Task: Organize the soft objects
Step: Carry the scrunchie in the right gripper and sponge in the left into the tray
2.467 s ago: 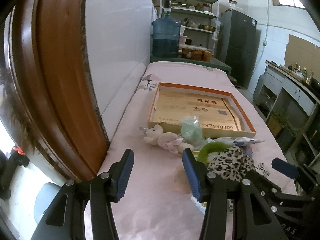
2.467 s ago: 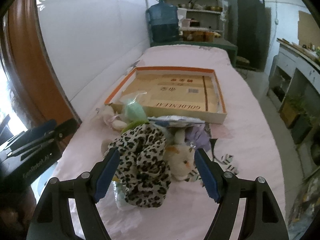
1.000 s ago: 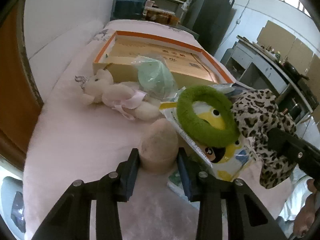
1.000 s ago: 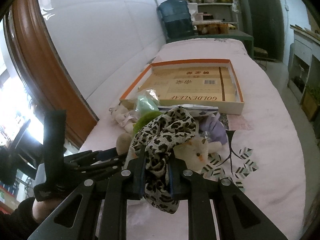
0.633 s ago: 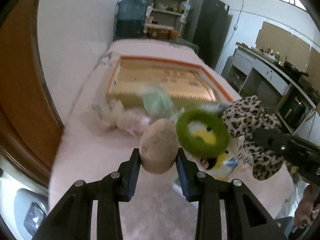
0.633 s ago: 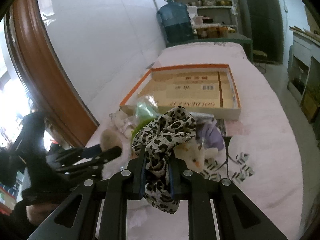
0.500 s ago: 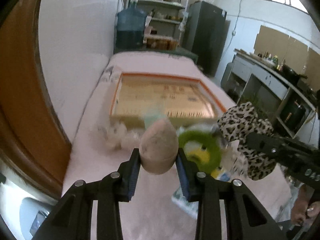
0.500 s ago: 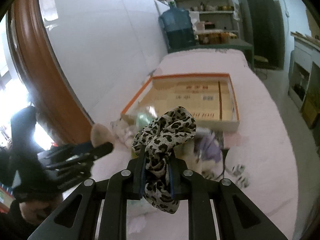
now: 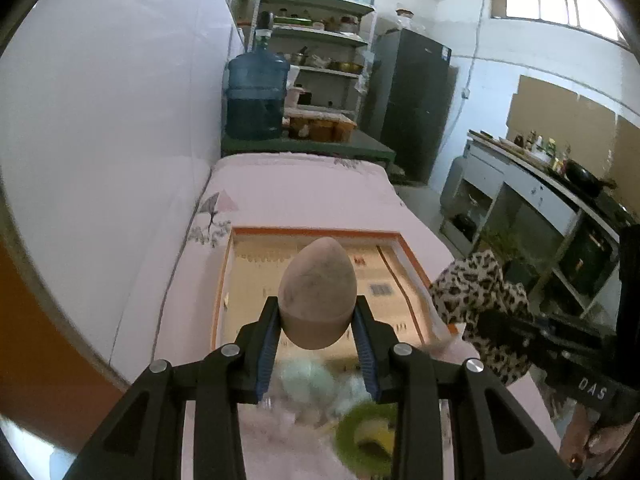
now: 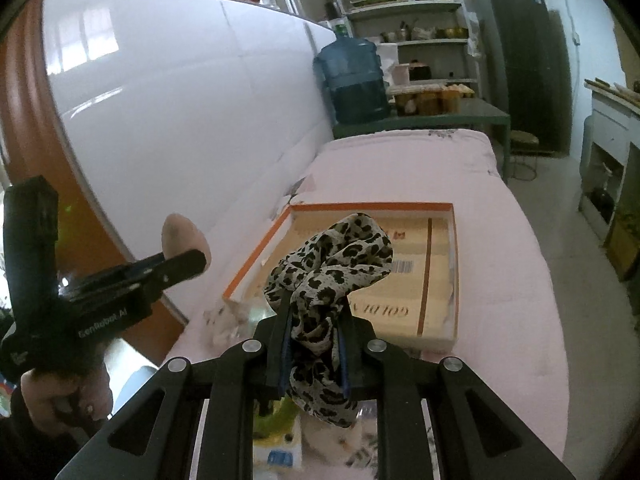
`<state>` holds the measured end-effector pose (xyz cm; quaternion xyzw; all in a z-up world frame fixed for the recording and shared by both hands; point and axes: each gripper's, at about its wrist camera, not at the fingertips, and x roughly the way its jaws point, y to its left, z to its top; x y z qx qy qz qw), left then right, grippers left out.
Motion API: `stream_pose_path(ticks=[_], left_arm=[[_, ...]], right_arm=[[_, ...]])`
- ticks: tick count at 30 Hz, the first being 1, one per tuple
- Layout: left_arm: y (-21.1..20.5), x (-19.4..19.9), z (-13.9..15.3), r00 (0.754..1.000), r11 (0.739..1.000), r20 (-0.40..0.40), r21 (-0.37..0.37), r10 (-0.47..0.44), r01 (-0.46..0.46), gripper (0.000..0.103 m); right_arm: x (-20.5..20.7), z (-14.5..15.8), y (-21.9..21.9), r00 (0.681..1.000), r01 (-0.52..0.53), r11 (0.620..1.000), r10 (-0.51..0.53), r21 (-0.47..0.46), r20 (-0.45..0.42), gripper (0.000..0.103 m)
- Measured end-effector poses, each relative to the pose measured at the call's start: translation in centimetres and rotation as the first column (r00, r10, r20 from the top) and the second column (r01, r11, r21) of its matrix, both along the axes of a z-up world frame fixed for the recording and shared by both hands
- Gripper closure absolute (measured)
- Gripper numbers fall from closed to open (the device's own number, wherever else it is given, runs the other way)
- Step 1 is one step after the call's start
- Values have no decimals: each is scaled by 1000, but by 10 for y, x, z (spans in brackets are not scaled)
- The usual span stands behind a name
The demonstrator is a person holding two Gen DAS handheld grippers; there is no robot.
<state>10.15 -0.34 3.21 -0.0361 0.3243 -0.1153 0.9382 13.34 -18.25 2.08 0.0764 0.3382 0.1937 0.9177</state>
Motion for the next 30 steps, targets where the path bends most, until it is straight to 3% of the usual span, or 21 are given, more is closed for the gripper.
stream_pose_path(ticks=[10,20,30], left_arm=[[-11,72,4,997,997,-1,12,76,-76,67],[-18,130,-33,988,989,-59,38,143,-141,67],[-19,171,-67,978,984,-121,79,169,-161,67]], right_arm=[[69,-2,-5,999,10,1000,-10,14,-40,84],[139,-33,-1,996,22,1000,-23,-19,-86,84],[185,-63,14,993,2,997,-11,-75,-118,84]])
